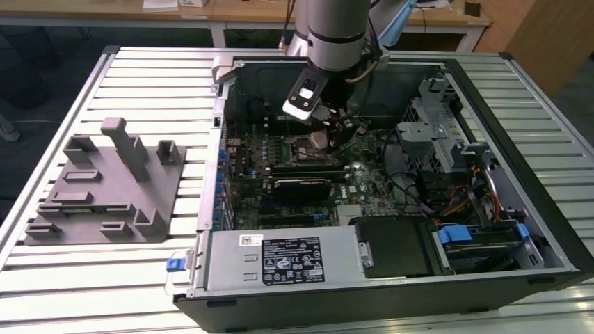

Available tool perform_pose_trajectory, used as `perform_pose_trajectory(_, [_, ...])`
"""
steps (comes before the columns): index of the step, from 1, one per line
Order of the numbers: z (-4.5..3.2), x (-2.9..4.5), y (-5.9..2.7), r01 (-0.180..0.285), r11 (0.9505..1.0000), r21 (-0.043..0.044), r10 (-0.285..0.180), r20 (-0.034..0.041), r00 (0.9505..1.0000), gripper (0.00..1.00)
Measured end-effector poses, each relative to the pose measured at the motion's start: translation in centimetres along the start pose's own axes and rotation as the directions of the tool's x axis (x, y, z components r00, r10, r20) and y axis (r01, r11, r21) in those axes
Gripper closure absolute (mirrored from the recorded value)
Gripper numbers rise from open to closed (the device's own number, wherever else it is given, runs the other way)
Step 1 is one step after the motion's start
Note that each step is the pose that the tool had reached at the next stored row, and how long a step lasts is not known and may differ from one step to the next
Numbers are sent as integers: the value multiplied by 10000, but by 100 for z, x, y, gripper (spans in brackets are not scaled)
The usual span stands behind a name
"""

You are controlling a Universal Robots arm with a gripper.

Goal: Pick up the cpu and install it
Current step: 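Place the cpu into insertion slot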

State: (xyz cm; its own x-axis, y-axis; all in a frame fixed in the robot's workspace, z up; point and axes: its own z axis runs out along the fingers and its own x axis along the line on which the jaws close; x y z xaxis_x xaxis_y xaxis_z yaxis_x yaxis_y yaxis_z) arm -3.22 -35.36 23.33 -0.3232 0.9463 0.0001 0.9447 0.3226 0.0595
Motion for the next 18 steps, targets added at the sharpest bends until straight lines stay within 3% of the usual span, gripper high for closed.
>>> perform_pose_trajectory(4, [11, 0, -1, -718, 9974, -2, 718, 42, 9974, 45])
perform_pose_trajectory(7, [19, 0, -1, -1269, 9919, -5, 1269, 76, 9919, 45])
perform_pose_trajectory(11, [30, 0, -2, -1979, 9802, -12, 1979, 118, 9802, 45])
perform_pose_trajectory(16, [45, 1, -6, -2808, 9598, -23, 2808, 167, 9596, 45])
perform_pose_trajectory(18, [52, 11, -27, -2854, 9584, -26, 2854, 170, 9583, 45])
